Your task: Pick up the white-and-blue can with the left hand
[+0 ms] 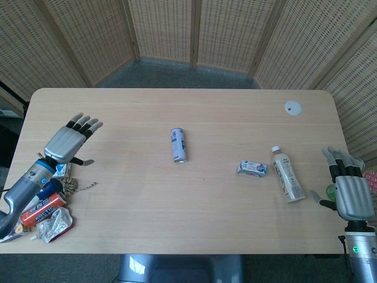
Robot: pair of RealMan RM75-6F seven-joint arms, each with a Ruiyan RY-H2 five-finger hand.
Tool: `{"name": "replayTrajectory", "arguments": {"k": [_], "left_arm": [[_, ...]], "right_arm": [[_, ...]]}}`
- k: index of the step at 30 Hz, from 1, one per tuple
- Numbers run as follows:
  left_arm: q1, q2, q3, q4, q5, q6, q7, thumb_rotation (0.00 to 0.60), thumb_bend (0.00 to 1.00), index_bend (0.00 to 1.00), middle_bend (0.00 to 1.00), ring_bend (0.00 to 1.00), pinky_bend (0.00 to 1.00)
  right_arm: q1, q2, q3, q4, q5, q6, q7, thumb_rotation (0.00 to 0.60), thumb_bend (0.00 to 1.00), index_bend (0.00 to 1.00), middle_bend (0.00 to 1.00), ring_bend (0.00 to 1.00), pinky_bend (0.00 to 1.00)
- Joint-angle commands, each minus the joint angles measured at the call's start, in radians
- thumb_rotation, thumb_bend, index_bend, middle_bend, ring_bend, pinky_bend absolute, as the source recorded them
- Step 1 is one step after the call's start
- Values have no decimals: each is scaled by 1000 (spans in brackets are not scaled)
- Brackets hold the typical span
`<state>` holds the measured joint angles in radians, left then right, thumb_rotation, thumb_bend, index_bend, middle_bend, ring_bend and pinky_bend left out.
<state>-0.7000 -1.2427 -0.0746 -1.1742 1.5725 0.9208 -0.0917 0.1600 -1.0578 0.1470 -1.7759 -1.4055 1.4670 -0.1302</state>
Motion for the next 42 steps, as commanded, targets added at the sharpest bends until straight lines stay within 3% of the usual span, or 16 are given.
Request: {"name": "replayTrajectory", "arguments": {"k": [1, 11, 24, 33, 42], "left_arm": [[-77, -88, 11, 103, 60, -38, -38, 439, 90, 0, 0, 0, 0], [-246, -298, 55, 362, 159, -79, -188, 442, 89, 0, 0, 0, 0], [-423, -532, 166, 696, 255, -127, -371, 445, 90, 0, 0, 0, 0], [-504, -658, 235, 865, 285, -183, -448, 445, 91, 0, 0, 0, 0], [-546, -744, 275, 967, 286, -244, -479, 444, 89, 0, 0, 0, 0]], "right_arm": [[-9, 8, -2, -8, 2, 10, -4, 596, 177, 0, 0, 0, 0], [-43, 48, -3, -42, 20, 44, -17, 596, 176, 0, 0, 0, 0], [-73, 69, 3, -62, 42, 77, -35, 597, 177, 0, 0, 0, 0], [-92, 83, 8, -64, 54, 97, -33, 596, 176, 0, 0, 0, 0], [-123, 96, 8, -70, 64, 127, -20, 596, 177, 0, 0, 0, 0]]}}
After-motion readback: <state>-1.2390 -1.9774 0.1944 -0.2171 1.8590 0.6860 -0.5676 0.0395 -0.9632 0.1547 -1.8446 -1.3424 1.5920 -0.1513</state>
